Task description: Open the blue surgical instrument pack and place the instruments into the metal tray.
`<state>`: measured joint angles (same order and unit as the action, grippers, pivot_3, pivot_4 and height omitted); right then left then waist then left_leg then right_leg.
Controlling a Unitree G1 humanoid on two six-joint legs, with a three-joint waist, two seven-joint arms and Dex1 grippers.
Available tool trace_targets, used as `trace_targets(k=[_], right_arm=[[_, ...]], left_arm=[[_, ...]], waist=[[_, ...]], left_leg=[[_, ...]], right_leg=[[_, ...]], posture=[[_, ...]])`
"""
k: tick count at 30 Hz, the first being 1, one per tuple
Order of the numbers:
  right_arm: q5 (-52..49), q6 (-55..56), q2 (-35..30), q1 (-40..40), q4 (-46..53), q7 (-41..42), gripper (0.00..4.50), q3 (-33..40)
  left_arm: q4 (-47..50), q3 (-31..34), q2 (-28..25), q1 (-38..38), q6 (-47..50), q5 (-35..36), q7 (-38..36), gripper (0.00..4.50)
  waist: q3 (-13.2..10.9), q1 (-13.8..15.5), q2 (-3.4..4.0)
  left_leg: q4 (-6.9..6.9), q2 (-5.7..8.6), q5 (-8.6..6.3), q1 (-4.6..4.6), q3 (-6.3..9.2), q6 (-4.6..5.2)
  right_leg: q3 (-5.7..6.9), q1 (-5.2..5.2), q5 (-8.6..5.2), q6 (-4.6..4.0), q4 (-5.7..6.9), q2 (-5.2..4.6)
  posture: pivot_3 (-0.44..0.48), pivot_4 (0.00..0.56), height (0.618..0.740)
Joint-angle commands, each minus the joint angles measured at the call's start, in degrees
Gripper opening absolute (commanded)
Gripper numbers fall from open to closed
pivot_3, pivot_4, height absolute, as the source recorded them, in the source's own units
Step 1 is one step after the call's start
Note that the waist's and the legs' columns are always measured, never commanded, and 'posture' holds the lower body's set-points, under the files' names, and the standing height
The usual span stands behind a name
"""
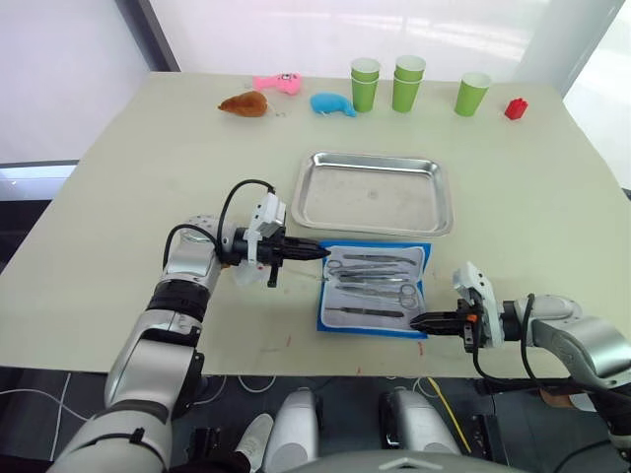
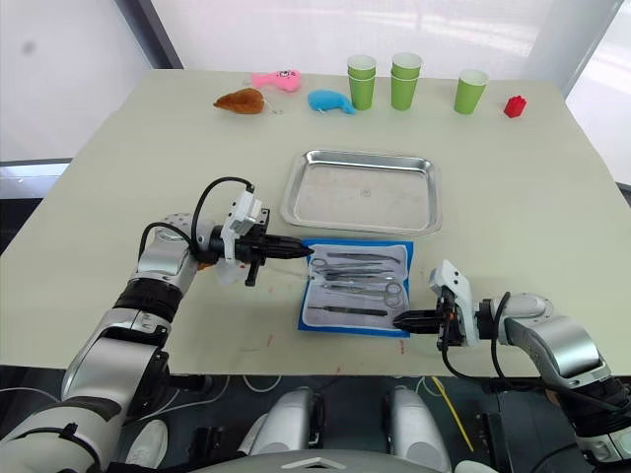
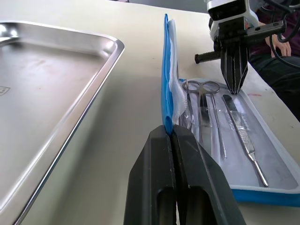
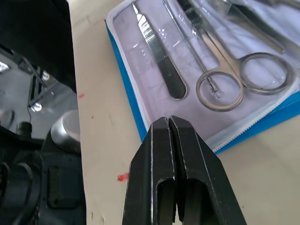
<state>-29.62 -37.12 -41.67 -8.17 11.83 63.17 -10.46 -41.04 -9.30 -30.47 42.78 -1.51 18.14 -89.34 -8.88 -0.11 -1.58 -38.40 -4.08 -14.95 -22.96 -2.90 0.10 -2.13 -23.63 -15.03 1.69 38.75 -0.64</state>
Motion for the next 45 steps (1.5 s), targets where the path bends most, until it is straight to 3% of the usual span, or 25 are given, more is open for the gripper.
trace_targets(k=[1,11,19,41,45], right_arm=[[2.5,0.4,-1.0,1.1,0.0,0.1,0.02,-2.2],[3.2,0.6,-0.7,2.0,0.8,-0.2,0.02,-3.0],[3.6,0.9,-0.2,2.0,0.6,-0.3,0.02,-3.7],[4.3,2.7,0.9,2.4,0.5,-0.6,0.02,-3.6],[4.8,3.2,1.2,2.4,0.3,-0.8,0.02,-3.6]], left_arm=[[-4.2,-3.0,0.8,0.6,1.5,-5.7,2.2,0.0],[-11.5,-1.8,3.5,4.5,9.2,-10.9,8.8,0.0],[-13.0,-2.9,4.5,5.7,15.2,-13.5,7.0,0.0],[-15.6,0.2,4.2,6.8,18.7,-12.7,5.3,0.0],[-16.4,2.0,4.8,6.9,16.8,-12.6,9.0,0.0]], waist=[[0.0,0.0,-0.04],[0.1,-0.5,-0.07],[0.3,-0.6,-0.07],[0.5,-0.7,-0.07],[0.5,-0.7,-0.07]], left_leg=[[0.0,0.01,0.0,0.01,0.01,0.0],[0.01,0.01,0.0,0.05,0.1,0.0],[0.01,0.01,0.0,0.09,0.09,0.0],[0.02,0.0,0.0,0.12,0.1,0.01],[0.02,0.0,0.0,0.12,0.1,0.01]], right_leg=[[0.01,0.01,0.0,0.0,0.0,0.0],[0.0,0.05,-0.01,-0.01,0.0,0.07],[-0.01,0.07,-0.01,-0.01,0.02,0.07],[-0.02,0.08,-0.02,-0.03,0.04,0.1],[-0.02,0.07,-0.02,-0.03,0.04,0.1]], posture=[[0.0,0.15,0.74],[0.0,0.15,0.74],[0.0,0.15,0.74],[0.0,0.15,0.74],[0.0,0.15,0.74]])
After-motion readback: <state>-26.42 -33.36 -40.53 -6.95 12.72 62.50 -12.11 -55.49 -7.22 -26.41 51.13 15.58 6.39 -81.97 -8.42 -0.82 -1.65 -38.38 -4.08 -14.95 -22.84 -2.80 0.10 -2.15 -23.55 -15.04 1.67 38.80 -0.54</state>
